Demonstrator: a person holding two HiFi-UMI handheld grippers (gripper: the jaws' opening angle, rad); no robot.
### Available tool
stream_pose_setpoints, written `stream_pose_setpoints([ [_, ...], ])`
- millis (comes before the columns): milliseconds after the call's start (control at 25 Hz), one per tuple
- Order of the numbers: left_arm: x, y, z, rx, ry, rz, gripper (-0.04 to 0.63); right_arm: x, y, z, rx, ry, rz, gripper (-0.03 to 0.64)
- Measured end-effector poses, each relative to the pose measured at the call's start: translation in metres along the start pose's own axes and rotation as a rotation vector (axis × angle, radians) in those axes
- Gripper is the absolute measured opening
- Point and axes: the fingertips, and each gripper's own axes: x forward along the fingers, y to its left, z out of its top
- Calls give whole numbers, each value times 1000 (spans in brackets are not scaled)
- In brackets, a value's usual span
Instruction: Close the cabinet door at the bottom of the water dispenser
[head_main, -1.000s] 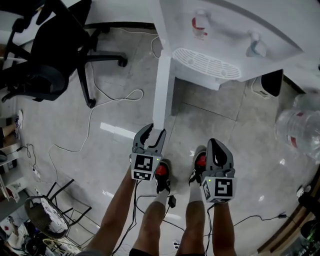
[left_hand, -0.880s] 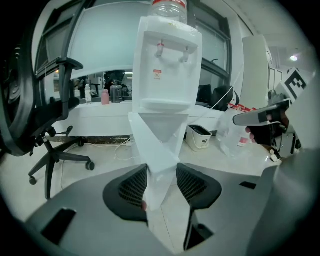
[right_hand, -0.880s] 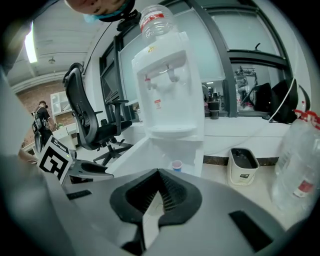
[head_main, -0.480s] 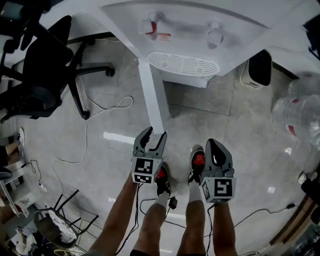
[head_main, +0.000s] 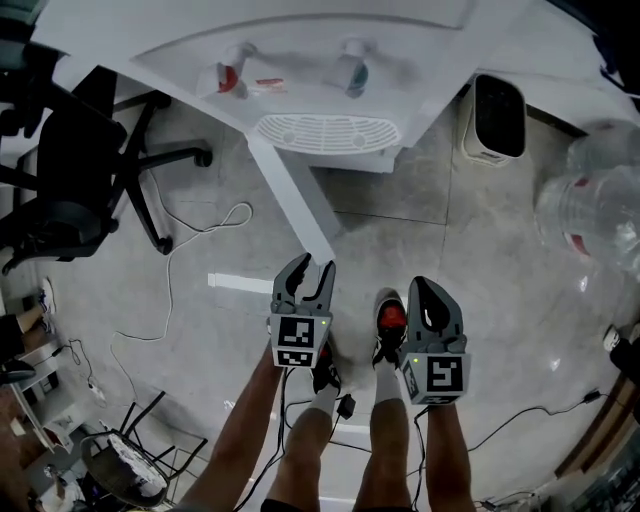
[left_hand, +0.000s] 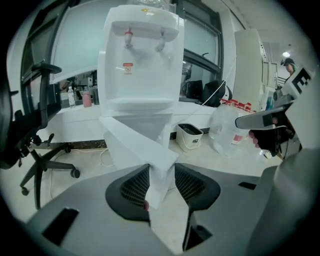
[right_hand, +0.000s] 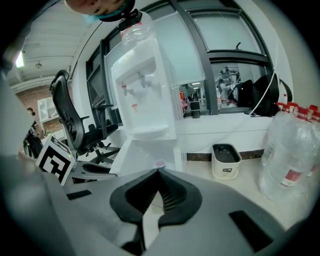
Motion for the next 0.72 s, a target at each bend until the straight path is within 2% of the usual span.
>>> stream_pose_setpoints([
  [360, 21, -19, 17, -30, 22, -40, 163, -4, -30, 6, 30, -17, -39, 15],
  [720, 42, -37, 32, -8, 24, -32, 150, -7, -63, 3, 52, -21, -67, 15],
])
